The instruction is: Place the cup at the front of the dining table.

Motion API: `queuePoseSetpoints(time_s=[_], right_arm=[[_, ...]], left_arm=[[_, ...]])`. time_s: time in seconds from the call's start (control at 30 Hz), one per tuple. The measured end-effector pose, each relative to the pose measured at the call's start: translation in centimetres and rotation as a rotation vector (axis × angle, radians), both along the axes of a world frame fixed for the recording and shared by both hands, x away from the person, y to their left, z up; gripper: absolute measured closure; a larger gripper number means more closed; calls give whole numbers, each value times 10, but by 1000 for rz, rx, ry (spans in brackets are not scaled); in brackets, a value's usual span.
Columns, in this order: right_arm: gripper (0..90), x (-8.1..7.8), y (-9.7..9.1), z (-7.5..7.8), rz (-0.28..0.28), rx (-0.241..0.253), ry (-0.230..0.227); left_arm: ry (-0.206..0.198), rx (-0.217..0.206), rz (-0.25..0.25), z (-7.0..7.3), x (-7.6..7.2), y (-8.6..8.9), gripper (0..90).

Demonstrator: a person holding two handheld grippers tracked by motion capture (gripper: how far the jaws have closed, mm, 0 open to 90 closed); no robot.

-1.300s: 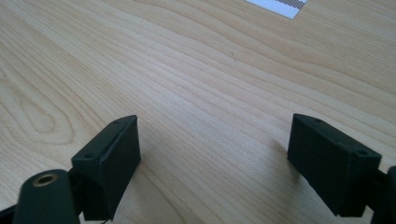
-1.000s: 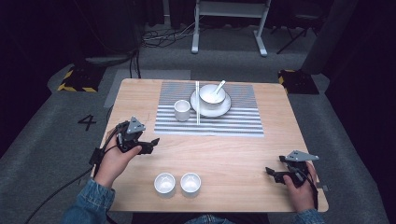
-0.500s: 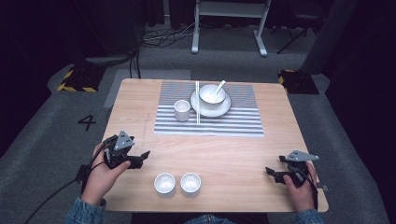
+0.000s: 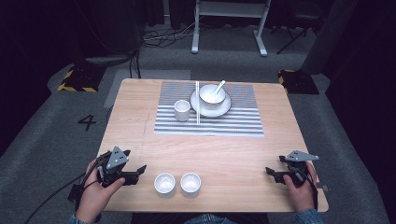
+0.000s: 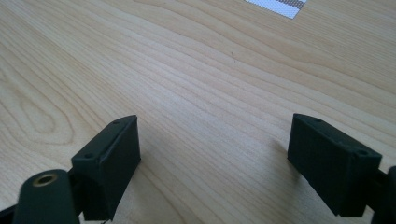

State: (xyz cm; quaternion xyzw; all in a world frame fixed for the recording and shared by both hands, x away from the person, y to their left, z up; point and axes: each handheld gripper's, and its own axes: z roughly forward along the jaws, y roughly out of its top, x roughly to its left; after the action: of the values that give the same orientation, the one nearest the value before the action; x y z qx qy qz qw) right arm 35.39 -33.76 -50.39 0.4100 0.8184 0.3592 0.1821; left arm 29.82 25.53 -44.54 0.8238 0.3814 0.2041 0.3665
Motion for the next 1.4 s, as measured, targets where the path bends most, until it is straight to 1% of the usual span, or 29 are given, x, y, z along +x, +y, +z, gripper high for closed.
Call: queuePoseSetpoints(time_s=[0.07,0.13,0.27,0.3,0.4,0.43,0.47,0.5,0.67,0.73,0.83,0.87,0.9,1.0,1.07,1.1,1.13,1.17,1.23,1.27,1.33,1.37,1.4], right_arm=[[171,0,0,0,0,0,0],[171,0,0,0,0,0,0],[171,0,0,0,0,0,0],[171,0,0,0,0,0,0],[171,0,0,0,1,0,-1],[171,0,0,0,0,0,0],[171,0,0,0,0,0,0],[171,0,0,0,1,0,-1],[171,0,0,0,0,0,0],[171,0,0,0,0,0,0],[171,0,0,0,1,0,-1],[171,0,0,0,0,0,0],[171,0,0,0,0,0,0],[171,0,0,0,0,0,0],[171,0,0,0,1,0,-1],[171,0,0,0,0,0,0],[171,0,0,0,0,0,0],[171,0,0,0,0,0,0],[171,0,0,0,0,0,0],[171,0,0,0,0,0,0],[171,0,0,0,0,0,0],[171,0,0,0,0,0,0],[171,0,0,0,0,0,0]], left_arm=[[10,-4,0,-4,-3,0,196],[30,-13,7,-9,-7,0,194],[42,3,18,-17,-11,3,191],[47,2,22,-19,-11,3,192],[49,17,21,-26,-8,4,192],[55,18,24,-29,-8,4,192],[58,28,24,-32,-7,4,192],[68,23,29,-35,-7,4,191],[90,18,53,-46,-5,9,190],[91,22,65,-50,-4,11,189],[91,42,71,-55,-3,14,187],[91,50,76,-56,-3,14,186],[82,47,78,-57,-2,15,181],[87,36,91,-58,-1,17,164],[96,33,107,-58,-1,18,154],[110,24,113,-58,0,19,153],[135,1,128,-59,1,20,152],[140,-5,147,-59,2,21,145],[142,-4,166,-59,2,22,134],[140,-11,174,-59,2,22,131],[142,-4,176,-59,3,21,125],[146,-8,179,-60,4,20,111],[149,-3,172,-60,5,20,93]])
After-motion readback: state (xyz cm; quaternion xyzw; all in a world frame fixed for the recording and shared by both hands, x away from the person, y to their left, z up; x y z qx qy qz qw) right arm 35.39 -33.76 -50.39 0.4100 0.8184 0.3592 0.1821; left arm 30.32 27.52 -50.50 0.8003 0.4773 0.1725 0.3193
